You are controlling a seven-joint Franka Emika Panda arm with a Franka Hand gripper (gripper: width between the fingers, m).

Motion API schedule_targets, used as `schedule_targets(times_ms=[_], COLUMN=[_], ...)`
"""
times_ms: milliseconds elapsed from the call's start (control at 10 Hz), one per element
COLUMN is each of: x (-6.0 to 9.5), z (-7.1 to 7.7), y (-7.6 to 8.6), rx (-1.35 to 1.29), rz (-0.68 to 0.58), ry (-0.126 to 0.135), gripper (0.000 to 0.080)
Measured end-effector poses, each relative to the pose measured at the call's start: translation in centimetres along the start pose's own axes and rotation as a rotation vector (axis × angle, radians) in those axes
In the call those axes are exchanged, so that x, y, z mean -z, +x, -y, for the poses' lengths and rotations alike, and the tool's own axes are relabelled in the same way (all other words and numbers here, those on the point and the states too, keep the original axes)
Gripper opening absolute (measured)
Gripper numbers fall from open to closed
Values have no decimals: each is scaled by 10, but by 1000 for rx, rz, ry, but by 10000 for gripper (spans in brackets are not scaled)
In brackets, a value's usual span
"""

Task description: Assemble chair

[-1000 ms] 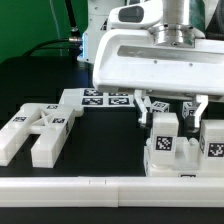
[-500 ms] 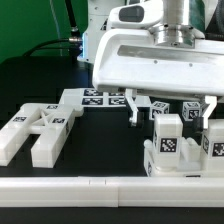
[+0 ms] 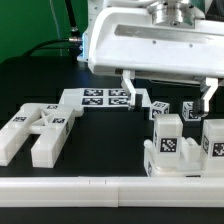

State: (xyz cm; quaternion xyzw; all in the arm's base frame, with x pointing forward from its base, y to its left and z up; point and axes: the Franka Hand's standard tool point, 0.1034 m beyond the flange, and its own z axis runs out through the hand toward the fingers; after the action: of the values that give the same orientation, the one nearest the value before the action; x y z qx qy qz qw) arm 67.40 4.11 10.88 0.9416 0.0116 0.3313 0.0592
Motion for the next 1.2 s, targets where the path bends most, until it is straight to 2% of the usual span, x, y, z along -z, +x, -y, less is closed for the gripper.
schedule_targets(times_ms=[200,300,500,600,700,800,900,1200], x=[-3,-7,-10,-11,-10,-8,-9,-13], z=[1,0,-3,-3,-2,-1,0,0], y=[-5,-10,-7,-13,-9,-13,-11,-10], rx=[-1,-7,-16,-20,-23,-29,-31,-28], rz=[44,151,257,353,398,478,511,491], ry=[4,11,17,24,29,36,40,36], gripper=[649,649,649,649,649,649,649,649])
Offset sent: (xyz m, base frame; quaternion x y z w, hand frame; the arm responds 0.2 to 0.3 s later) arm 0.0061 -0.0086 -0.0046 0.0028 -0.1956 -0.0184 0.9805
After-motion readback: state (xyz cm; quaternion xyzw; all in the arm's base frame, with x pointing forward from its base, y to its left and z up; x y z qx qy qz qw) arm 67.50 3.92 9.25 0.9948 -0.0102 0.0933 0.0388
